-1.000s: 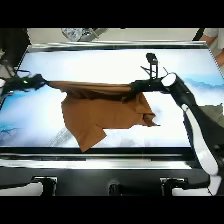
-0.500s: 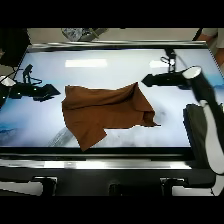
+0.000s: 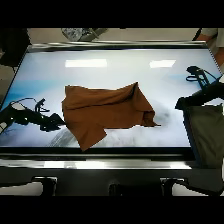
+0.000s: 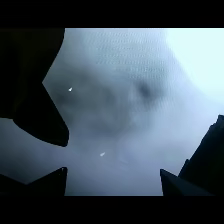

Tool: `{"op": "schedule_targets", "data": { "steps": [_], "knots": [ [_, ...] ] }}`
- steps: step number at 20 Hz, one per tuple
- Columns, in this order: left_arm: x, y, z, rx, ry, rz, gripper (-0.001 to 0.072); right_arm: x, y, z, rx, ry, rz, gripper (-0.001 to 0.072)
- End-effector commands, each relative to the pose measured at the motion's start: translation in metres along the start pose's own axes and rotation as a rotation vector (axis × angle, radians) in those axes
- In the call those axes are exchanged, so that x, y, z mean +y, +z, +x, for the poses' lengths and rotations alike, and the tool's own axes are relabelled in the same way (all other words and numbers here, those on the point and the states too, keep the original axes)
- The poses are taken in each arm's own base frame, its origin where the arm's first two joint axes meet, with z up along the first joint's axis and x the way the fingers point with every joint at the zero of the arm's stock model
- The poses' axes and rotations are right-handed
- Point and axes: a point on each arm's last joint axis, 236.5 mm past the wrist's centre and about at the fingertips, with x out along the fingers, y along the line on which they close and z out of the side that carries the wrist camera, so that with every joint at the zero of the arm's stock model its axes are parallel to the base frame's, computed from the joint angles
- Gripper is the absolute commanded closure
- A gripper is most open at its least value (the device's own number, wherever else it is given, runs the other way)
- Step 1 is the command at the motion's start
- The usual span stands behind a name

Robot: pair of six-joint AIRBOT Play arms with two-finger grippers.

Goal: Fold the shirts.

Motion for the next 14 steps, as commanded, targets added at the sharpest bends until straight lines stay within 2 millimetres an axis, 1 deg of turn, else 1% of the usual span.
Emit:
{"op": "schedule_targets", "data": {
  "steps": [1,2,3,4,5,6,7,8,9,12,14],
  "knots": [
    [-0.002,0.008,0.021,-0.079,-0.014,-0.027,0.0186,0.016,-0.024,0.012,0.068,0.086,-0.004,0.0014],
    [-0.006,0.013,0.022,-0.101,-0.017,-0.027,0.0187,0.019,-0.03,0.019,0.088,0.104,0.002,0.0014],
    [-0.009,0.018,0.024,-0.122,-0.02,-0.025,0.0203,0.024,-0.038,0.027,0.111,0.121,0.002,0.0014],
    [-0.013,0.022,0.025,-0.14,-0.023,-0.022,0.0284,0.032,-0.046,0.038,0.138,0.143,-0.011,0.0013],
    [-0.015,0.026,0.027,-0.154,-0.02,-0.03,0.033,0.039,-0.051,0.048,0.156,0.158,-0.025,0.0012],
    [-0.017,0.028,0.028,-0.164,-0.017,-0.041,0.0331,0.046,-0.053,0.059,0.167,0.165,-0.04,0.001],
    [-0.018,0.029,0.029,-0.168,-0.016,-0.047,0.0406,0.052,-0.054,0.068,0.168,0.165,-0.056,0.001],
    [-0.018,0.028,0.029,-0.167,-0.015,-0.044,0.0611,0.057,-0.053,0.076,0.168,0.164,-0.069,0.0008],
    [-0.018,0.028,0.029,-0.167,-0.015,-0.041,0.0669,0.063,-0.052,0.084,0.167,0.161,-0.084,0.0007],
    [-0.018,0.027,0.029,-0.163,-0.016,-0.041,0.0669,0.078,-0.049,0.105,0.159,0.152,-0.153,0.0006],
    [-0.019,0.026,0.029,-0.158,-0.018,-0.039,0.067,0.081,-0.04,0.121,0.147,0.13,-0.185,0.0007]
  ]
}}
